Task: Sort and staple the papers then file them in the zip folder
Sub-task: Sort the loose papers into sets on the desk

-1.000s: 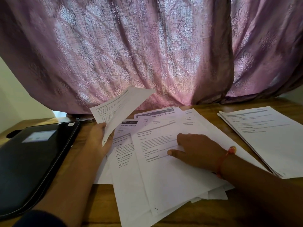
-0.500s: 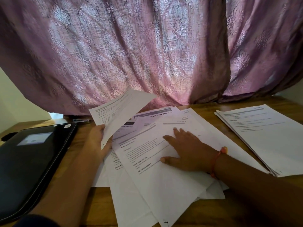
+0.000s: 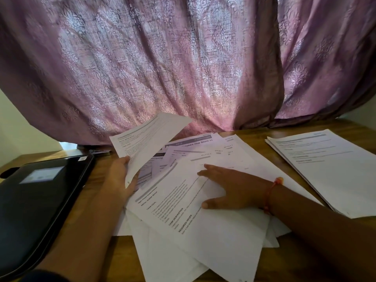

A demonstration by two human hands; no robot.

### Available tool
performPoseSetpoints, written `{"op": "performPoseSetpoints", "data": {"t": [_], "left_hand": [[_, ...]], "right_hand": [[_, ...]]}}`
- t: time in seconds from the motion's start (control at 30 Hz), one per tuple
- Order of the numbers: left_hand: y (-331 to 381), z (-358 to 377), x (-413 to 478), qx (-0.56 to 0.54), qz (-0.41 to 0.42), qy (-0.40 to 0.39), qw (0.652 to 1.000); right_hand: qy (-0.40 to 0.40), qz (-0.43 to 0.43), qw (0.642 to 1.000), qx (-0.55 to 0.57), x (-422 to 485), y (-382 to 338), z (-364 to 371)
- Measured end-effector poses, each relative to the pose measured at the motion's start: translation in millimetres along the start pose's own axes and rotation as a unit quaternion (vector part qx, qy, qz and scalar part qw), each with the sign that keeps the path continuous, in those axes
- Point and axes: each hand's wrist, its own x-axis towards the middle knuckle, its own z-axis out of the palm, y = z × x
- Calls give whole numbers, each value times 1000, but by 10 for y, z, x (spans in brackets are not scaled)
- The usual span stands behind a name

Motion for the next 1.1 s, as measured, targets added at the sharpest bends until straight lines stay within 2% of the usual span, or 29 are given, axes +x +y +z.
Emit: {"op": "performPoseSetpoints", "data": {"t": [0.2, 0.4, 0.47, 0.53, 0.6, 0.8, 0.97, 1.1], "left_hand": [[3, 17, -7, -24, 8, 0, 1000], [-92, 60, 5, 6, -14, -8, 1000], [-141, 62, 28, 35, -21, -13, 999], [-182, 53, 72, 57, -26, -22, 998], [-204, 43, 103, 78, -28, -21, 996], [-196, 17, 148, 57, -22, -17, 998], [-168, -18, 136, 59, -27, -10, 998], [-166, -33, 158, 76, -25, 3, 997]], "right_hand": [[47, 54, 997, -42, 11, 36, 43], [47, 18, 998, -42, 147, -25, 117], [103, 44, 992, -63, 166, -7, 129], [147, 105, 980, -80, 183, 24, 137], [132, 124, 981, -68, 184, 33, 129], [81, 108, 991, -22, 124, 12, 38], [49, 76, 995, -34, 150, 60, 49], [84, 73, 993, -40, 111, 44, 44]]}}
